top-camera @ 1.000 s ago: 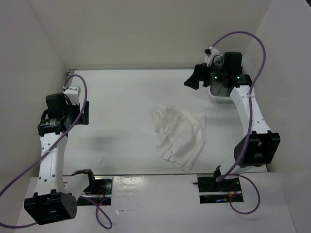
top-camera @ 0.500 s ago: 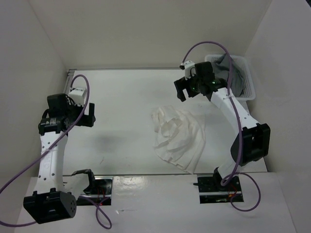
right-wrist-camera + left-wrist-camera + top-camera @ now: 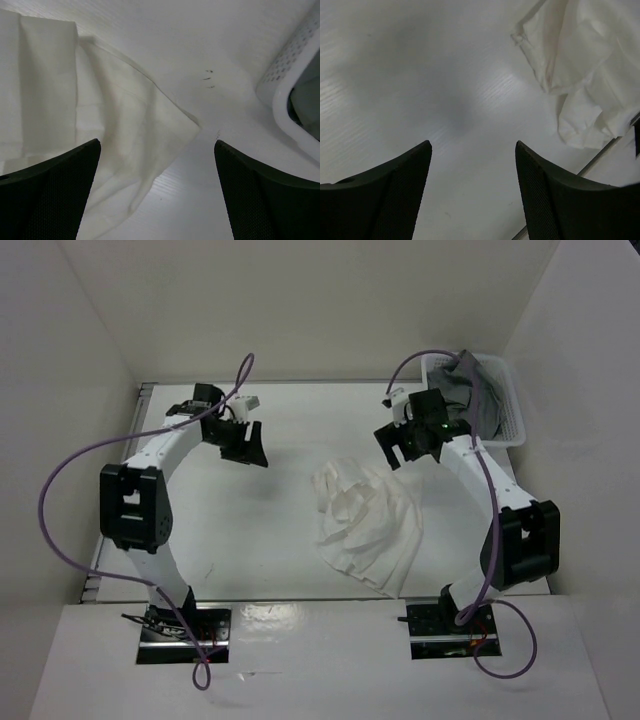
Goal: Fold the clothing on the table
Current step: Flatten the skirt out
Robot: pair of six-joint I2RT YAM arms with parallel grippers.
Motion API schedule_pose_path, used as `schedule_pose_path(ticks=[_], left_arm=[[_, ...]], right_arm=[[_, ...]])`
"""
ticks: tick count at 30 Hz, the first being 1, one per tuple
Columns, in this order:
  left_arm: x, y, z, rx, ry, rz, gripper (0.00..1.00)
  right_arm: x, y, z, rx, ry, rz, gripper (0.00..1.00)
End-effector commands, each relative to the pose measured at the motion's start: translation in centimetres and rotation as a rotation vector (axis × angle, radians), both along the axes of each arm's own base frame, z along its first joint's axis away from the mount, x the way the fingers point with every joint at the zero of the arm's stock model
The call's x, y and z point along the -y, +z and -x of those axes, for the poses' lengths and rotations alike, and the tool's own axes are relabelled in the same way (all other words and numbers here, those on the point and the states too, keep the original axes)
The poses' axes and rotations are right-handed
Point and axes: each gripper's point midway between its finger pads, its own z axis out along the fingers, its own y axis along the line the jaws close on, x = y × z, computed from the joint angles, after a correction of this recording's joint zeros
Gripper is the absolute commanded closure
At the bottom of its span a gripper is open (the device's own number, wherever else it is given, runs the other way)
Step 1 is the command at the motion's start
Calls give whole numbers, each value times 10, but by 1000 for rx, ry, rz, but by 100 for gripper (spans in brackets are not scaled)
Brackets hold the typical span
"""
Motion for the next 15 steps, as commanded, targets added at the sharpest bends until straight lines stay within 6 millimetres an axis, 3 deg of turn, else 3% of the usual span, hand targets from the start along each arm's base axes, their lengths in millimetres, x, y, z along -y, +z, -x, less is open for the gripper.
schedule_pose_path(ticks=[1,4,7,10,15], left_arm=[[47,8,-23,-49,0,194,26],[64,-7,-40,-88,98,204,26],[80,-32,-45,-155,205,170,26],[96,-43,-49,-198,276,126,27],[128,-78,-34,-236,275,-12,29]], right_arm=[[34,25,-1,66,-85,12,2],[51,36,-2,85,-135,-6,2],[63,38,0,84,-171,-18,2],[75,43,0,97,-203,-19,2],[83,47,5,122,-229,-34,2]])
